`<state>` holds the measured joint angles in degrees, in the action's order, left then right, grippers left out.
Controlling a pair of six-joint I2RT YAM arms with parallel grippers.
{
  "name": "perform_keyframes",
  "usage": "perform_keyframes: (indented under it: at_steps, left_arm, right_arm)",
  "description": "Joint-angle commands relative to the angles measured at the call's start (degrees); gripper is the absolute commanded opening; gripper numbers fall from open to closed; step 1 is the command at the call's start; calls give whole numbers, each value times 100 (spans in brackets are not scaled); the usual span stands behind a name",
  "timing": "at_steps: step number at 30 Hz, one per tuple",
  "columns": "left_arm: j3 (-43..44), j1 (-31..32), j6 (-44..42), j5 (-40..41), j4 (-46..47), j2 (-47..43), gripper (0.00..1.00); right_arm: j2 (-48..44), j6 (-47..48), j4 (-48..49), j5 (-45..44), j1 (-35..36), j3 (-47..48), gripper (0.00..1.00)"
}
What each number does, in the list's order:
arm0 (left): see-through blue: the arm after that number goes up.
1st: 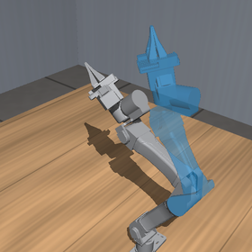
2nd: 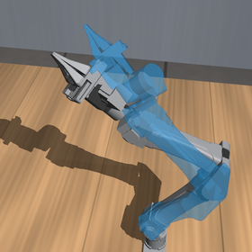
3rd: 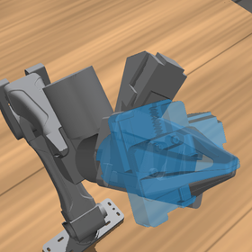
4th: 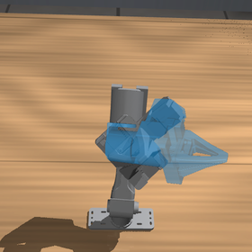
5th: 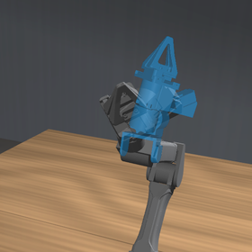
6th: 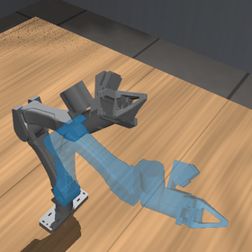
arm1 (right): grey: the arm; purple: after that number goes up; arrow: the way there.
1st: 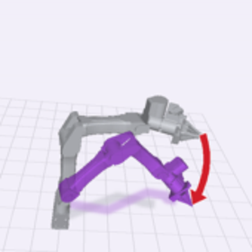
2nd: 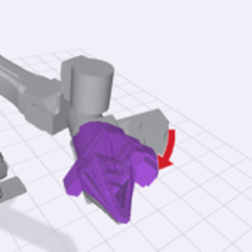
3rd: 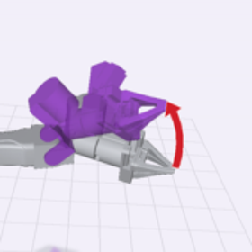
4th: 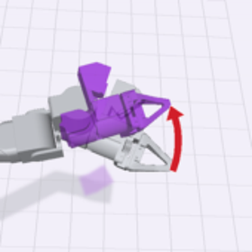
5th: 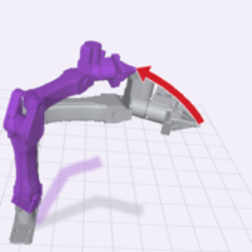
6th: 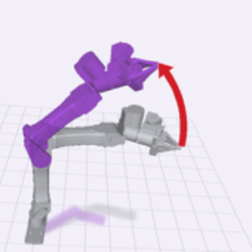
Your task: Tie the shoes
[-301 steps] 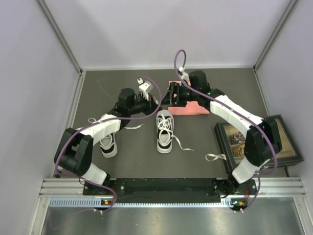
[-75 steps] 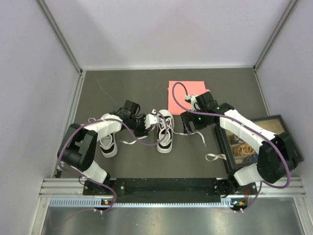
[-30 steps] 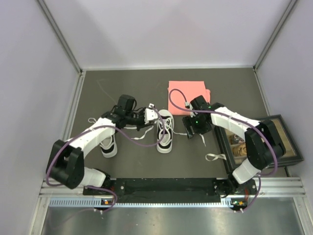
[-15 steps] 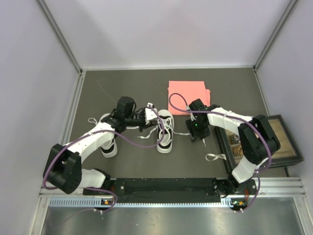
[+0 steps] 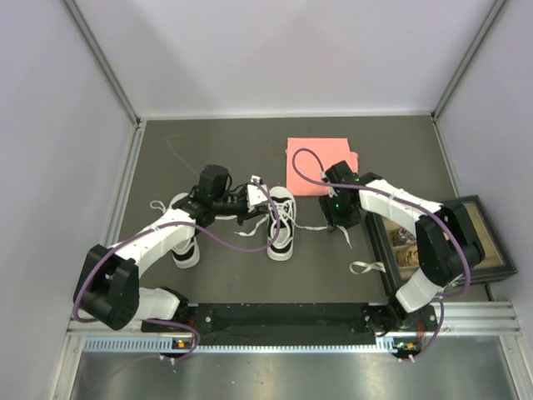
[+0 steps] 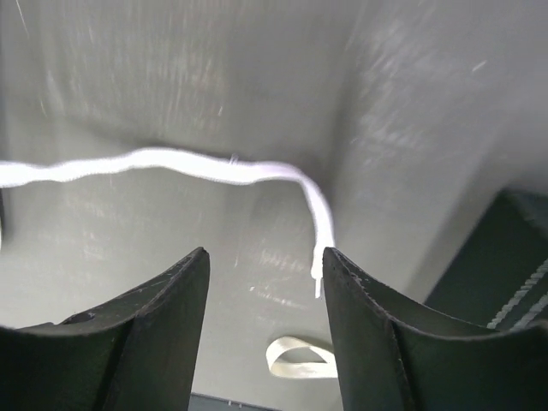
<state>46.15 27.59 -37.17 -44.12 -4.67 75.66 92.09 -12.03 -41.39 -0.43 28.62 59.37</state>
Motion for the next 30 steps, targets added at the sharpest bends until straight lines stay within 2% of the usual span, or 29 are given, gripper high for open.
perform_keyframes:
  at_steps: [1,9,13,16,20,26,30]
  left_arm:
    - [26,44,-1,-132,238,-33,0]
    - [43,97,-89,-158,168,-25,0]
    - [43,123,-115,-132,150,-25,0]
    - [17,132,-168,-88,168,-33,0]
    - [-53,132,-256,-97,203,-42,0]
    - [-88,141,-431,-97,273,-86,0]
    - [-194,132,-721,-246,343,-157,0]
  right_arm:
    - [158,43,-80,-291,-111,268,56]
    - [458,-106,87,-546,-111,13,54]
    - [625,-115,148,-669,-102,-57,50]
    - [757,-106,113,-634,-102,-32,41]
    - [801,-27,-132,-705,-155,460,0]
    - [424,17,-10,305,-208,1821,0]
    - [686,-18,358,1420,-147,2692,0]
